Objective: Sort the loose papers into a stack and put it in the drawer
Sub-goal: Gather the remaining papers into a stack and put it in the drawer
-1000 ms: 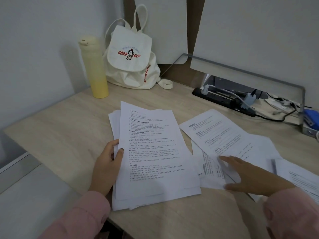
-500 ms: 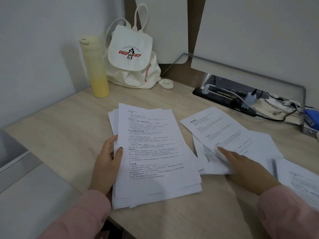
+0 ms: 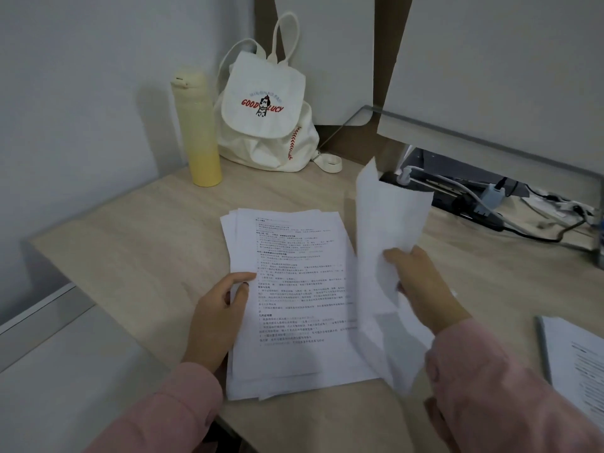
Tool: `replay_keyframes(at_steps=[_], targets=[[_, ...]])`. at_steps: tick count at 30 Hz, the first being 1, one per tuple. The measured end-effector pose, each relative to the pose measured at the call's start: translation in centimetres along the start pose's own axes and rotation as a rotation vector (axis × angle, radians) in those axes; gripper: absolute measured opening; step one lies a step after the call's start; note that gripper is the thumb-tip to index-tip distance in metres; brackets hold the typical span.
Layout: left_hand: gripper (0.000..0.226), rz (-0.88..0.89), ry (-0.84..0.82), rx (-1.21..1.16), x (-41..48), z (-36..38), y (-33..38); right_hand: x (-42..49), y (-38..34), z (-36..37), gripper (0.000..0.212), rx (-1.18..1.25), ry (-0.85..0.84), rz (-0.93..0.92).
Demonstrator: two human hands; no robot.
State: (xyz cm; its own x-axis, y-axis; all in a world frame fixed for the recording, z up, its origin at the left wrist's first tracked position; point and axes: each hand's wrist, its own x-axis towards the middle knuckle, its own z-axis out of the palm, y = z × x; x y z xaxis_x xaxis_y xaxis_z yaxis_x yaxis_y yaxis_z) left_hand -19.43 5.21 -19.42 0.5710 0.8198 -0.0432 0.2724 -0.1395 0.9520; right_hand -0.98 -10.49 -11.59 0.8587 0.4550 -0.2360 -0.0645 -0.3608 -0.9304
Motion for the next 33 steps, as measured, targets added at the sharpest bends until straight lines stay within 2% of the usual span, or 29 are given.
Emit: replay_keyframes(at_steps=[4,6,7,9,12,16,18,22,25,29,33], targets=[[0.012,-0.018,-0.024,-0.013,-0.2,0.1,0.4,-0.7,-0.2,4.9,0.018,0.322,-0.312,0.092],[0.018,-0.048,-0.012,-0.008,-0.3,0.2,0.5,-1.3,0.0,6.9,0.018,0.320,-0.461,0.106],[0.022,-0.053,-0.004,0.008,-0.2,0.2,0.4,-1.4,0.3,7.7,0.025,0.225,-0.486,0.093],[0.022,-0.040,0.002,0.048,0.0,0.2,0.2,-1.9,1.0,9.1,0.042,-0.042,-0.440,-0.001],[0.013,0.000,0.017,0.111,0.3,0.2,-0.2,-2.3,2.5,10.5,0.054,-0.304,-0.355,-0.223],[0.011,0.038,0.051,0.171,0.6,0.2,-0.6,-3.3,4.6,11.3,0.075,-0.686,-0.338,-0.567],[0.011,0.054,0.049,0.193,0.6,0.3,-0.6,-3.6,5.3,11.2,0.069,-0.770,-0.294,-0.678],[0.016,0.046,0.037,0.178,0.6,0.3,-0.6,-3.8,5.6,10.0,0.031,-0.875,-0.152,-0.805],[0.017,0.041,0.032,0.147,0.7,0.3,-0.8,-4.0,6.2,10.2,0.035,-0.960,-0.139,-0.865],[0.015,0.049,0.028,0.122,0.6,0.3,-0.9,-4.5,5.9,11.2,0.021,-1.031,-0.084,-0.879],[0.014,0.064,0.030,0.103,0.7,0.3,-1.0,-5.1,5.8,11.9,0.017,-0.995,-0.037,-0.898]])
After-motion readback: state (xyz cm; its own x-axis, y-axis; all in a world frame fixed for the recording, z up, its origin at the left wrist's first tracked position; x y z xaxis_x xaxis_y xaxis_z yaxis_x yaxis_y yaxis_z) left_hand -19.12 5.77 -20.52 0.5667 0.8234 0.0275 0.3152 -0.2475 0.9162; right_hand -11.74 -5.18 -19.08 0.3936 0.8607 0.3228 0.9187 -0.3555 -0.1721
